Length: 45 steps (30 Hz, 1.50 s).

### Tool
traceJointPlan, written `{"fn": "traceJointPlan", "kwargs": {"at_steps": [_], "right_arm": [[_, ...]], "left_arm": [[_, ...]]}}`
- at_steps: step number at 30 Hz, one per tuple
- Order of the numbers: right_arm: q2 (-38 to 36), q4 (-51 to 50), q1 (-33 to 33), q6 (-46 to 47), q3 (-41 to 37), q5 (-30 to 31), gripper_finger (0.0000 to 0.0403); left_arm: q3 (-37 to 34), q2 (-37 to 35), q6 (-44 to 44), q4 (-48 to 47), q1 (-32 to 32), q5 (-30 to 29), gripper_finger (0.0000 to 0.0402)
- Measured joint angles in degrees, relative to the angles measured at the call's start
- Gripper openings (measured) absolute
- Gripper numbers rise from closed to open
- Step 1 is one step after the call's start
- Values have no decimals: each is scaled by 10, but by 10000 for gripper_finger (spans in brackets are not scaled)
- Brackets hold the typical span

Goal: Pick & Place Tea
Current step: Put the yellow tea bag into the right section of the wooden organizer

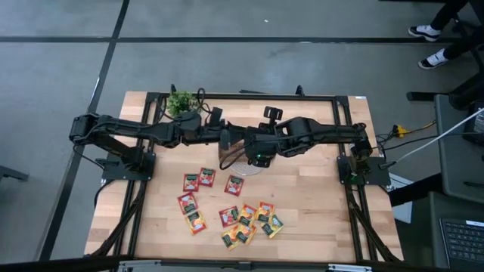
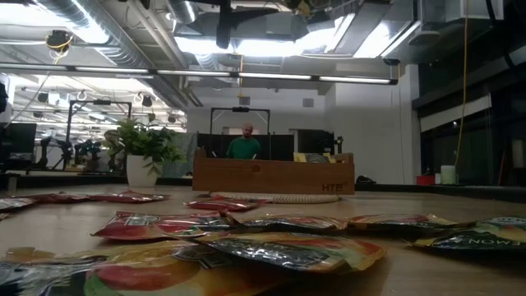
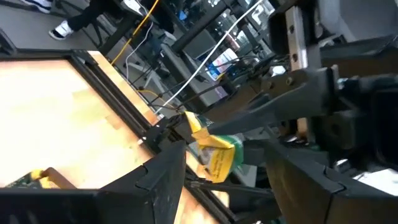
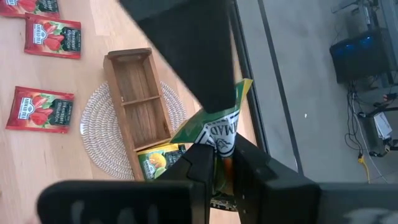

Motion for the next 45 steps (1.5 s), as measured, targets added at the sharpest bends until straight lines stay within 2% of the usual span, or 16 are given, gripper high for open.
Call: {"fn": "traceJointPlan", "kwargs": {"at_steps": [15, 28, 33, 37, 45], "right_arm": [[0, 19, 0, -1, 0, -3, 48], [0, 37, 1, -15, -1, -5, 49], [0, 36, 3, -20, -1, -7, 52], [-5, 31, 4, -11, -1, -33, 81], [-52, 18, 15, 94, -1, -95, 192]], "left_arm": [[0, 0, -15, 0, 0, 4, 150], [0, -1, -14, -1, 3, 18, 21], [0, -1, -14, -1, 3, 23, 13], [0, 0, -13, -2, 3, 30, 18], [0, 0, -1, 0, 3, 36, 14]]}}
